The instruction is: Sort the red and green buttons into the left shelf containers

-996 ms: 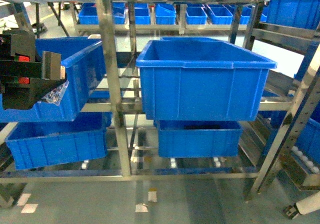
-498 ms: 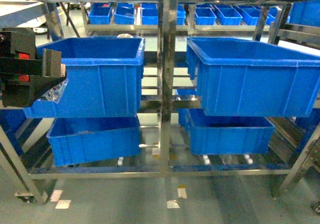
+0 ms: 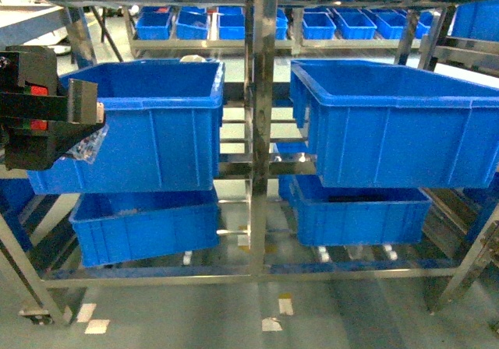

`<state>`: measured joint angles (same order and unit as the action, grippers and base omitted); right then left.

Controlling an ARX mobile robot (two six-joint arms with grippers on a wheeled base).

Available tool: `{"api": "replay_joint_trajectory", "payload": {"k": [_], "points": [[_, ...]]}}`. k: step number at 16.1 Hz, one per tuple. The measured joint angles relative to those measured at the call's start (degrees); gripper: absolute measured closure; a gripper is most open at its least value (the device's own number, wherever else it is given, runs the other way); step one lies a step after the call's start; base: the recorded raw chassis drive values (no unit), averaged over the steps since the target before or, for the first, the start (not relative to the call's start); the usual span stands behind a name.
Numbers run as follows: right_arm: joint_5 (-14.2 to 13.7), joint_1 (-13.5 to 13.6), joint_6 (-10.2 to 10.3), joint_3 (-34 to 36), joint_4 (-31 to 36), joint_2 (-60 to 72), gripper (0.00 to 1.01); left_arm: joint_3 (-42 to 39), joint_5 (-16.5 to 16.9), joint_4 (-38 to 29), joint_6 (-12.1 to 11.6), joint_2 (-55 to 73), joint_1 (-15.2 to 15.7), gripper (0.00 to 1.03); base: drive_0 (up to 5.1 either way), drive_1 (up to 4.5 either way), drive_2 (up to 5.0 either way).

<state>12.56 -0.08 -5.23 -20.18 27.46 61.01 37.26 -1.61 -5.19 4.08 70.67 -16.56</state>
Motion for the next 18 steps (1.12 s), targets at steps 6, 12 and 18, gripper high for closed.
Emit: {"api": "replay_joint_trajectory", "payload": {"k": [6,12,18], "points": [[0.1,0.0,0.0,0.0,0.2,0.0,0.77,0.0,-0.2,0.0,0.0,0.0,0.2,0.74,0.2,4.07,-3.8],[0.1,0.0,0.0,0.0,0.0,0.0,0.77,0.0,-0.2,0.0,0.0,0.1,0.2,0.74,0.0,4.31,-4.2],[0.1,0.0,0.0,0.0,0.1,0.0,0.77,0.0,-0.1,-0.3,0.0,0.1,0.2,0.74,0.0,3.6,-3.5]]}}
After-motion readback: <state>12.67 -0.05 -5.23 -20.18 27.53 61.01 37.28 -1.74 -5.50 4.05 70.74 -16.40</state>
